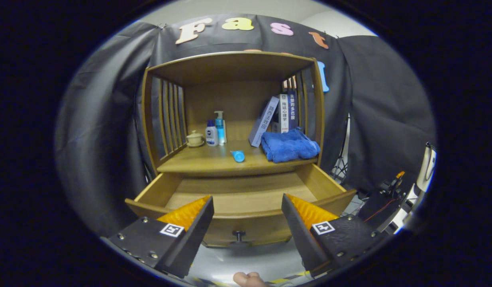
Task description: Pull open the drawer, take out the items inside it, and place them on the countertop above the cabinet.
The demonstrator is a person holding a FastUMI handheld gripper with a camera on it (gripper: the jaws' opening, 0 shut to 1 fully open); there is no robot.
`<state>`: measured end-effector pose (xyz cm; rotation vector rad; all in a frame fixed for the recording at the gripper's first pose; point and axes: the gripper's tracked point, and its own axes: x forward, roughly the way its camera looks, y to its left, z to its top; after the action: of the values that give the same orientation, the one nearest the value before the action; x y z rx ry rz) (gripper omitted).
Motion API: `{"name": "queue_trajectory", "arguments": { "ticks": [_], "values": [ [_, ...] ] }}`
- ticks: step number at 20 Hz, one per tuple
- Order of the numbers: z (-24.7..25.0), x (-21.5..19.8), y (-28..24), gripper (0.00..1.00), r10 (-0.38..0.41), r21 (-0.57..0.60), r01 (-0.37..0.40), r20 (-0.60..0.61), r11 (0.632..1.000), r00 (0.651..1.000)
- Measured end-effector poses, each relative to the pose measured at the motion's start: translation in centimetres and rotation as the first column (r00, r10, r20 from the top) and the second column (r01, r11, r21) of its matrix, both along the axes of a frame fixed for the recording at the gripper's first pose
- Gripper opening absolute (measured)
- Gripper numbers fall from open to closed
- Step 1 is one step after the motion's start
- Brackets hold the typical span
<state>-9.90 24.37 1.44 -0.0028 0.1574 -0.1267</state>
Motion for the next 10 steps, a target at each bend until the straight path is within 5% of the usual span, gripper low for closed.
{"name": "queue_trajectory", "arguments": {
  "ticks": [10],
  "values": [
    [-8.7, 1.8, 1.4, 1.0, 0.062, 0.052, -0.063, 0.012, 0.997, 0.998]
  ]
}}
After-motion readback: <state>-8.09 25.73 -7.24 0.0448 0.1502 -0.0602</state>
